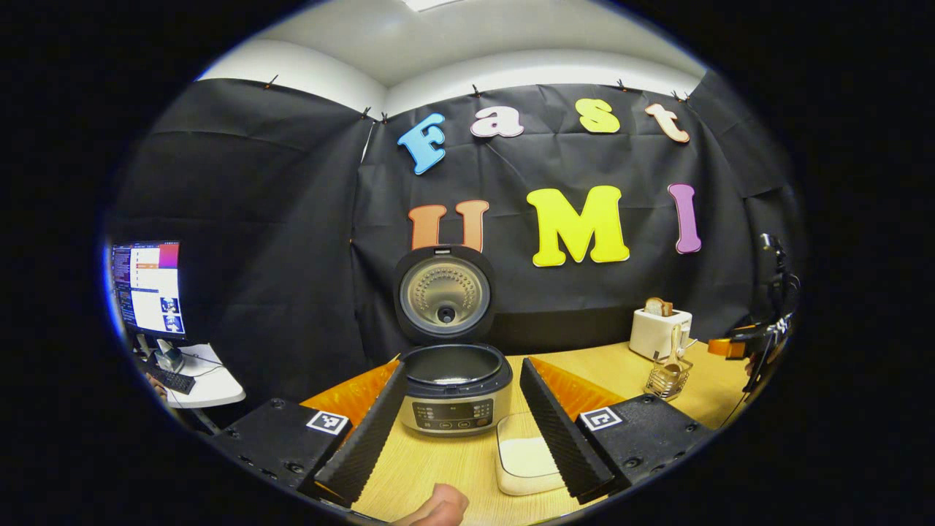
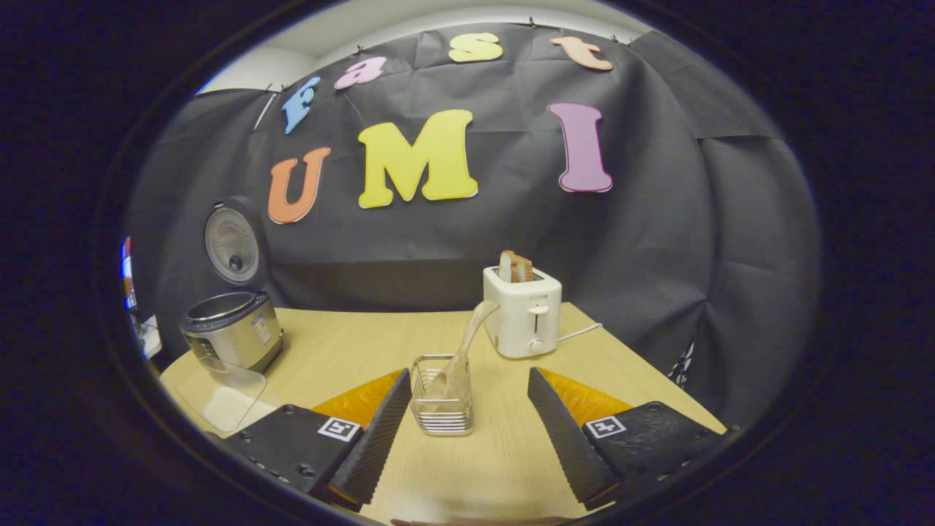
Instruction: Close the left gripper, press the button to open the rice cooker; take a wooden spoon from the chopstick holder with the right hand, scoop a spoonful of rice and pour it into the rice cooker, then put the wooden spoon back into the chopstick holder.
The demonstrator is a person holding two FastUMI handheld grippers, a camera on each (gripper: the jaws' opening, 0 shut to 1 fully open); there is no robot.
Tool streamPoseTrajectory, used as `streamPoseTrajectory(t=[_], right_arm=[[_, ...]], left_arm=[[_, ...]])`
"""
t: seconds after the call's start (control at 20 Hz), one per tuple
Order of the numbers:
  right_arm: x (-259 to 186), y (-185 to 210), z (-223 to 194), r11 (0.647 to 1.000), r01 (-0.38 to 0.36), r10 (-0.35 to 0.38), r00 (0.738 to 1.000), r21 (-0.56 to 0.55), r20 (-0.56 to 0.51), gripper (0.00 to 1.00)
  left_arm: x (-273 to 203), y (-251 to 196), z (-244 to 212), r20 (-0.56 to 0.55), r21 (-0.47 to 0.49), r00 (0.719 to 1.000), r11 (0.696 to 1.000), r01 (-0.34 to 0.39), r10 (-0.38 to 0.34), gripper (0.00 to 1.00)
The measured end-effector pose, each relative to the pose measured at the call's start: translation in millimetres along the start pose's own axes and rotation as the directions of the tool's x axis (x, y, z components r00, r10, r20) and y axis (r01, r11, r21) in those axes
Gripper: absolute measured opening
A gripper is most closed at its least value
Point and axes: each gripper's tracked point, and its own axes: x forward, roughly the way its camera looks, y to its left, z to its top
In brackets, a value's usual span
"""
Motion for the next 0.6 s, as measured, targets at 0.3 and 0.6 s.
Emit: streamPoseTrajectory(t=[0.3, 0.6], right_arm=[[101.8, -13.4, -1.4, 0.999, 0.053, -0.053, 0.994, -0.001, -0.099, 0.96], [170.7, -18.5, 2.7, 0.999, -0.003, 0.013, 0.979, 0.048, -0.201, 0.94]], left_arm=[[1.5, -20.5, -29.9, -0.072, 0.013, 0.997, 0.999, 0.036, -0.035, 0.99], [2.3, 10.9, -26.8, -0.057, -0.005, 0.997, 0.999, -0.045, 0.045, 0.99]])
